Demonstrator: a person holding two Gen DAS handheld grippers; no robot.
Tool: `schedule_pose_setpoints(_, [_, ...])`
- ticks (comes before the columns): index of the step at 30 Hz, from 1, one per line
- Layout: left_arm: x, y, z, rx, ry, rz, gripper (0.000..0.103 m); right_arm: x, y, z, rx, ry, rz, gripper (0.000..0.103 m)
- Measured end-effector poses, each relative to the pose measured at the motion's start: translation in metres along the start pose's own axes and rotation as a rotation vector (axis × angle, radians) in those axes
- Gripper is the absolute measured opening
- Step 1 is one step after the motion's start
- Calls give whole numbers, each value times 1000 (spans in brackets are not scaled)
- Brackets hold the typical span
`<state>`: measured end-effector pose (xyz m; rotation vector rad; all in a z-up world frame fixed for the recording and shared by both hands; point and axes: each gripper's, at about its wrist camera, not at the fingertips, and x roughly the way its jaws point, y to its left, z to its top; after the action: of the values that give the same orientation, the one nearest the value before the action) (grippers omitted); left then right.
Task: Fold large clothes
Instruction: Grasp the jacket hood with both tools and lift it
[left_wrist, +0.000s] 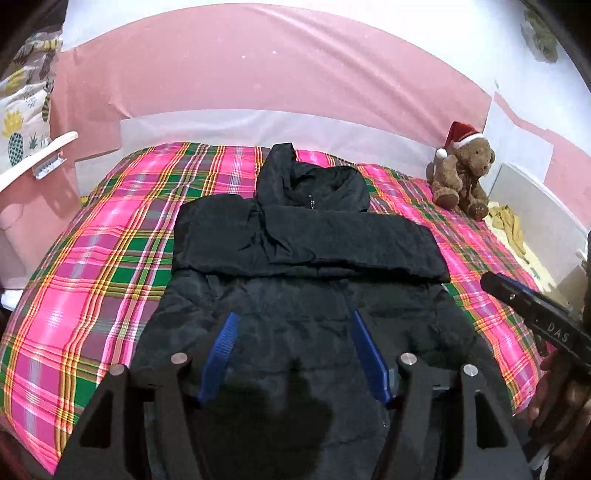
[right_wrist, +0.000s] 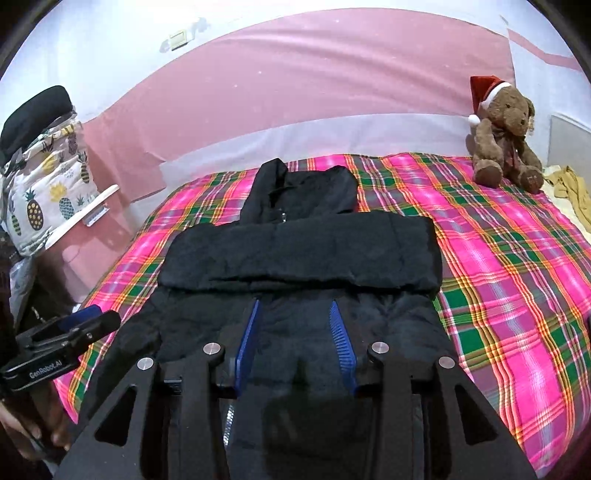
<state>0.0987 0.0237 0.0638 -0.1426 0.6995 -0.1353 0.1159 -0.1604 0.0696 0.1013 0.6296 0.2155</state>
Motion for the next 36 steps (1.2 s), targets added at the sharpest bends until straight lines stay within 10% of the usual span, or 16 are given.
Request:
schedule_pose_setpoints(21, [61,-5,110,158,-59,-5,66,79,-6,116,-55,-17,-17,42])
schedule_pose_setpoints(36, [216,27,213,111,42,13,66,229,-65,187,3,154,-41,44])
